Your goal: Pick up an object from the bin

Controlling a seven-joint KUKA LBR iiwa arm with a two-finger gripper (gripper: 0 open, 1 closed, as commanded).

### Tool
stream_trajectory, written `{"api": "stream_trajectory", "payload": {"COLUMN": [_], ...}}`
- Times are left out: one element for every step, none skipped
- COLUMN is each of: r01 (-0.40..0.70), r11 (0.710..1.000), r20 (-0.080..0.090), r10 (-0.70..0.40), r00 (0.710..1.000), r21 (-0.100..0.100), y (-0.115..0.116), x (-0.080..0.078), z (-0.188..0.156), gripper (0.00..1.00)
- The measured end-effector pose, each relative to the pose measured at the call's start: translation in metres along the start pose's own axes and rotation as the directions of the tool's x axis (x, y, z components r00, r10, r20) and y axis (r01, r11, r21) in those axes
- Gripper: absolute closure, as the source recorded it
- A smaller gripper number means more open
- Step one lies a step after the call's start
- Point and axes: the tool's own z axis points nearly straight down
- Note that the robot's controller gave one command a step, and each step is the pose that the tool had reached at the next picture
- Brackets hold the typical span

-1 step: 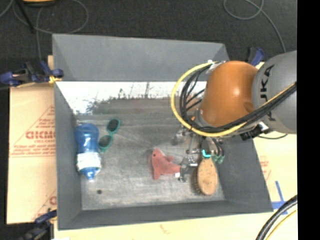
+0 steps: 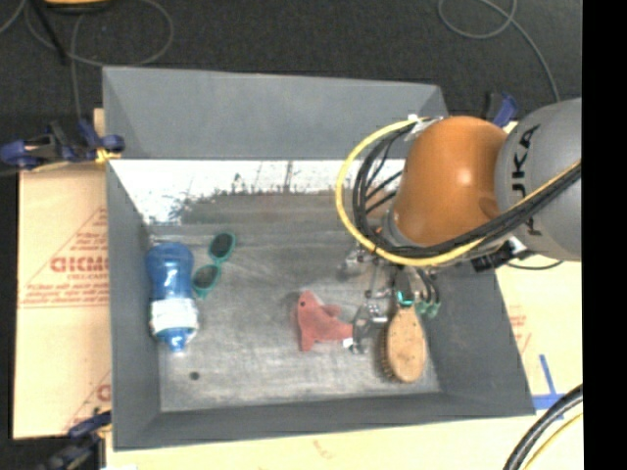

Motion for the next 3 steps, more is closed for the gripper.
{"api": "stream_trajectory", "payload": {"r01": [-0.271, -0.271, -0.270], "r11": [0.963, 0.963, 0.963], "r20": [0.007, 0.013, 0.013], "r10": [0.271, 0.271, 0.270], "r00": [0.963, 0.963, 0.963], "r21": [-0.002, -0.003, -0.003], "y": [-0.0083, -0.0080, -0.0080], "x": [-0.0144, -0.0148, -0.0148], "z": [0.1147, 0.1170, 0.1170], "gripper": [1.00, 0.00, 0.00]}}
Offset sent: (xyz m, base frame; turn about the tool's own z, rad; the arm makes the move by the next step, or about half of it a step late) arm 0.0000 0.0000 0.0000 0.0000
